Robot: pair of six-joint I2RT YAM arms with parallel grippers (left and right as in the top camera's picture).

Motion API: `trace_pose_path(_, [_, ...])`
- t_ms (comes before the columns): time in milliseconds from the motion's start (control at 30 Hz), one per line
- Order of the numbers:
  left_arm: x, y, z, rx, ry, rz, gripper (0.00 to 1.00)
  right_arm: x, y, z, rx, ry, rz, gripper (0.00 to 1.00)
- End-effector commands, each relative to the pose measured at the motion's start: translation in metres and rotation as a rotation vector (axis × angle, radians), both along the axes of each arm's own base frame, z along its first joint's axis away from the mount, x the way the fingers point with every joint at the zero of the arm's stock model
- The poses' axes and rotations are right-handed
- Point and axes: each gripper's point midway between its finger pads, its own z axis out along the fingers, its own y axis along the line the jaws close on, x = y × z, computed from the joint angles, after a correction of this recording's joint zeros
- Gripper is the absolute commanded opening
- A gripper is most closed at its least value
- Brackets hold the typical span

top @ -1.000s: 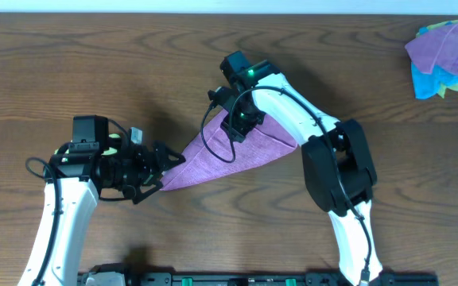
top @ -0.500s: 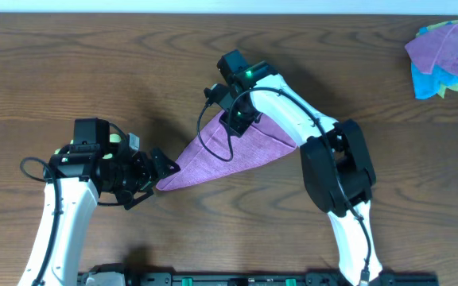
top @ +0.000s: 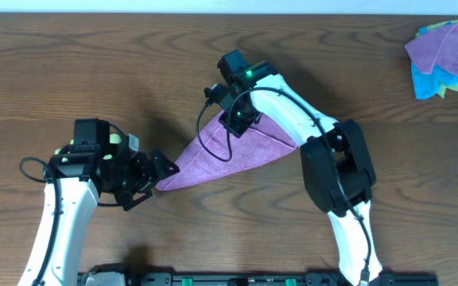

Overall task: Fold the cloth
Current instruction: 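Pull the right gripper rightward and down to spread the purple cloth flat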

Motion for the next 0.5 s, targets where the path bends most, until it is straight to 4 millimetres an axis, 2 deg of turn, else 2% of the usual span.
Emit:
trace_pose_path(0, [-0.001, 0.007, -0.001, 0.055, -0.005, -0.014, 0.95, -0.014, 0.002, -0.007, -0.013, 0.06, 0.001, 0.01])
trace_pose_path(233, [0.0, 0.011, -0.004, 0.082, -0.007, -0.011, 0.95, -0.039, -0.01, 0.001, -0.067, 0.147, 0.006, 0.01])
trace_pose_path(467, [0.004, 0.016, -0.006, 0.12, -0.022, -0.004, 0.95, -0.059, -0.006, 0.033, -0.071, 0.149, 0.021, 0.01])
